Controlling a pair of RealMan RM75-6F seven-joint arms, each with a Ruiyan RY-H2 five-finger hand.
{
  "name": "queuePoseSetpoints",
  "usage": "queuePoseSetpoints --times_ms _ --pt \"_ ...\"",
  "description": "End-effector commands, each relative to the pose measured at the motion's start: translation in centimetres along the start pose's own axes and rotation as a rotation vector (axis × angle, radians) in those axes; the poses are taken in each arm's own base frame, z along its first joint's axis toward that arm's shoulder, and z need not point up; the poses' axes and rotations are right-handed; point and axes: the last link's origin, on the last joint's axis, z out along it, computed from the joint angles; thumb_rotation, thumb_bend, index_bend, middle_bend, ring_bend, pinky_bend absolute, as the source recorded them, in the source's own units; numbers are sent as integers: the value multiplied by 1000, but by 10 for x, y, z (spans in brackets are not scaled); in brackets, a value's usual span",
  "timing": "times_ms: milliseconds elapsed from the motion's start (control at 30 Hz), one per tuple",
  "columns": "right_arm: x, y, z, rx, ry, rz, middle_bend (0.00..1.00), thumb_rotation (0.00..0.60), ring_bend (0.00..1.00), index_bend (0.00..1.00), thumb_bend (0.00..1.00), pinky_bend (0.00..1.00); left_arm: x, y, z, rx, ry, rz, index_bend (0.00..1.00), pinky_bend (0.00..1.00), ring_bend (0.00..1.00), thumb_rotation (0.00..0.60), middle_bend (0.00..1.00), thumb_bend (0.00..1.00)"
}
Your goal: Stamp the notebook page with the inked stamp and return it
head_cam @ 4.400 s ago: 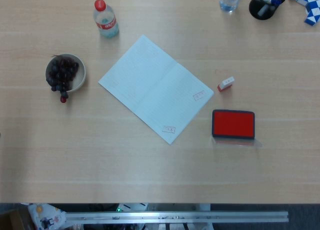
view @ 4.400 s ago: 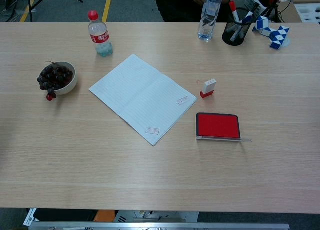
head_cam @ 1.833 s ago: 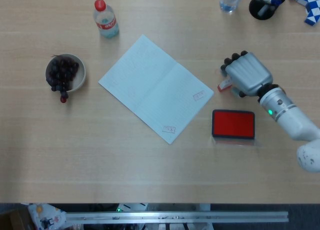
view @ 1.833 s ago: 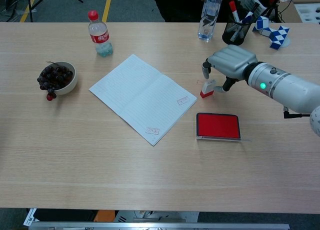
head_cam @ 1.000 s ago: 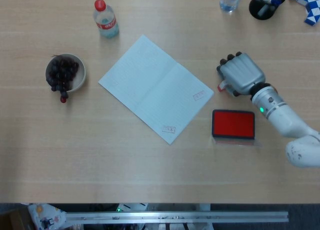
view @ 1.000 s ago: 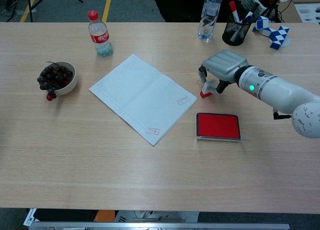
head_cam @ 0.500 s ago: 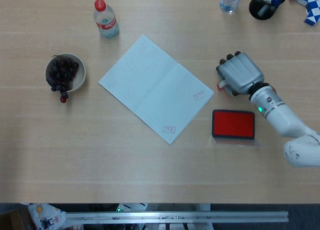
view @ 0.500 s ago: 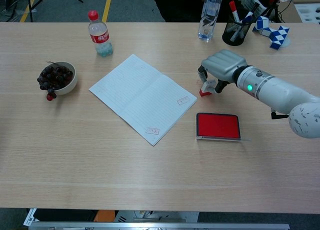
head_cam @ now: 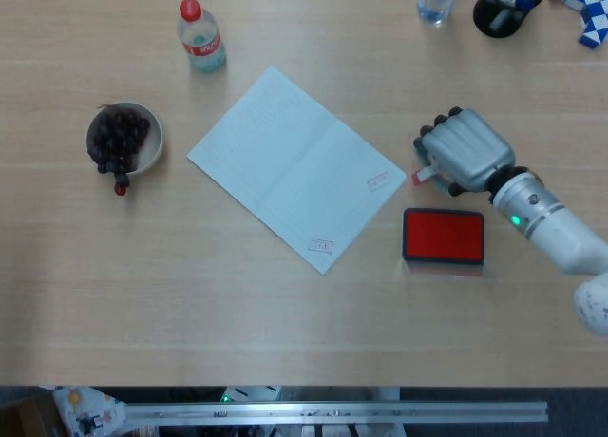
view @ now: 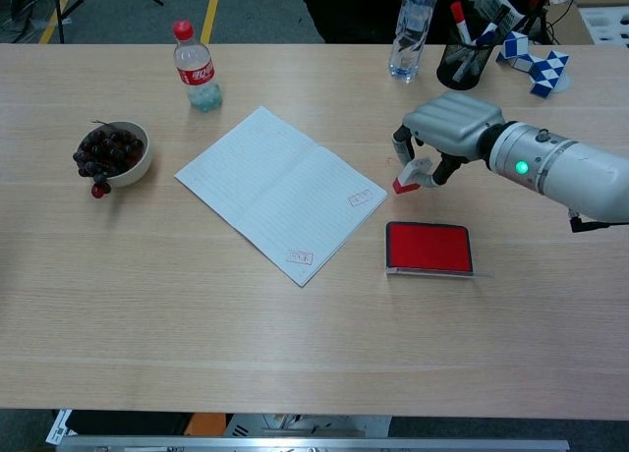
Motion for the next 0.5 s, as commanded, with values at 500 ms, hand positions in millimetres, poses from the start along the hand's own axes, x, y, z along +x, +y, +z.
queuePoseSetpoints --times_ms 500 --pt "-19 -8 -50 122 -86 -113 507 600 419 652 335 401 -2 2 -1 -8 -11 6 268 104 169 600 231 193"
